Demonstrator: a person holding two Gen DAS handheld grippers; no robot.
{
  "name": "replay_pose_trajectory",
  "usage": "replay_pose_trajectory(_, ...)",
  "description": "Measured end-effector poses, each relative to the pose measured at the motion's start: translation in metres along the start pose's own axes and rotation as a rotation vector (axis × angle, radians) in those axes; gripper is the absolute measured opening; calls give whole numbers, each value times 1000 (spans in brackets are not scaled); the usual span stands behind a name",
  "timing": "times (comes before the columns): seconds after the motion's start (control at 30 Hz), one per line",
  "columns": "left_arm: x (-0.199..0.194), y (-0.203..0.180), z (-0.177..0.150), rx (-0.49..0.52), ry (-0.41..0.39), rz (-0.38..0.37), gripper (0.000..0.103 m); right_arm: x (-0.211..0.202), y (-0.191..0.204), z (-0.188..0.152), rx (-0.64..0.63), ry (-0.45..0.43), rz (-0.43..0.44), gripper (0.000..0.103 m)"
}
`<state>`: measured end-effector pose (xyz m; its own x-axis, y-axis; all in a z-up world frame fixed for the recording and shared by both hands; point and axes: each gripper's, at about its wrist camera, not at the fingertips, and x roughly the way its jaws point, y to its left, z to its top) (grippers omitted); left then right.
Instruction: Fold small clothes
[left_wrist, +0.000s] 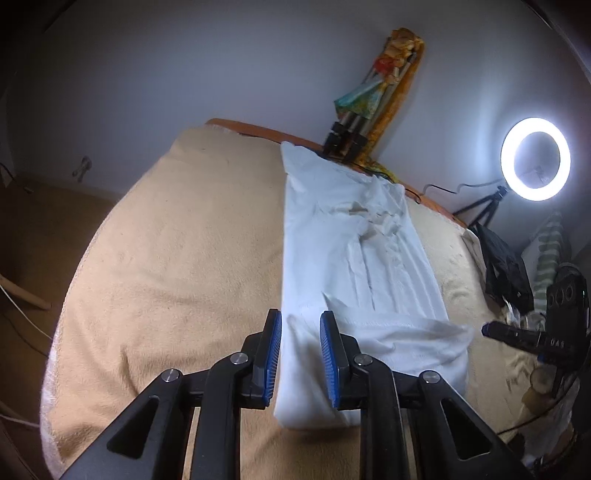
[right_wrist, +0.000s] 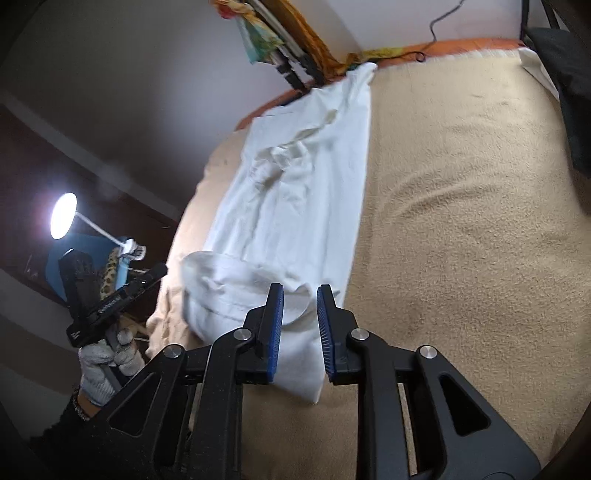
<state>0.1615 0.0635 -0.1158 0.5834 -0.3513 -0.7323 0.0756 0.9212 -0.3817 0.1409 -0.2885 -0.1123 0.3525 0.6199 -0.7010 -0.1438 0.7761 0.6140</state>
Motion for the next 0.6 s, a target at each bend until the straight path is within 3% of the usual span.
replay_pose_trajectory(0.13,1,-7,-15,63,53,-8,15,4,17,-13,-87,47,31,19)
replay_pose_trajectory(0.4,29,-18,-24,124,142,3,14,56,43,-40,-289,217,-82,16)
replay_pose_trajectory(0.6,51,-17,-15,79,160,-18,14,76,46,-19,-284,201,-103,16)
